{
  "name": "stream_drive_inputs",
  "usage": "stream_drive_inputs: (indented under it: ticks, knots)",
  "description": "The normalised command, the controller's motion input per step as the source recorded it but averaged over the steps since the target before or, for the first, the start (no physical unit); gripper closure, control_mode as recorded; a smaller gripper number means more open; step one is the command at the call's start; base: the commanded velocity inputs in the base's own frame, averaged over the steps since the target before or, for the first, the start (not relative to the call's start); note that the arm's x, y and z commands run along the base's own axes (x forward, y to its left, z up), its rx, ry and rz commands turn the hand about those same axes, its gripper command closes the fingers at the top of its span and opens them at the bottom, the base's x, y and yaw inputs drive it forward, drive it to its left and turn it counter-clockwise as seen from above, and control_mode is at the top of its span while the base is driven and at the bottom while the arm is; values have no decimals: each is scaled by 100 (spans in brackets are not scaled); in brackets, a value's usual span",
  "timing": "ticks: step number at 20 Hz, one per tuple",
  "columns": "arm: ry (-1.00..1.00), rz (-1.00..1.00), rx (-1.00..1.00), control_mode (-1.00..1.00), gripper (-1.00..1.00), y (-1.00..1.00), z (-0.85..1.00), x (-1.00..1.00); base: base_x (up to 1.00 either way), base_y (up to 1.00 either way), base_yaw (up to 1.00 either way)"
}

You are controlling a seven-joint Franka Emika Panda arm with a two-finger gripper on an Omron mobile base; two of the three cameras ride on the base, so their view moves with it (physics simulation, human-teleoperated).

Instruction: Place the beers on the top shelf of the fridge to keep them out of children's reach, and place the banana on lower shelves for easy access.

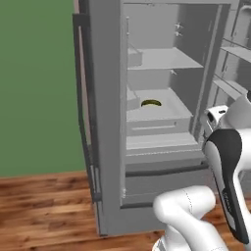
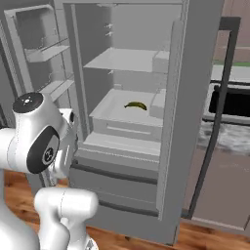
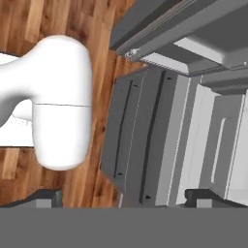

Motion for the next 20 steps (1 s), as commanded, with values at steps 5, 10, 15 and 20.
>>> stream_drive_inputs:
  ticks: [5,10,15,20]
  knots:
    - [0,0,0,100,-100,0,0,0,-60,-50,-29]
    - [0,0,0,100,-100,0,0,0,-23,-55,-42]
    - [0,0,0,100,-100,0,0,0,0,-58,-47]
    - [0,0,0,100,-100,0,0,0,13,-71,-41]
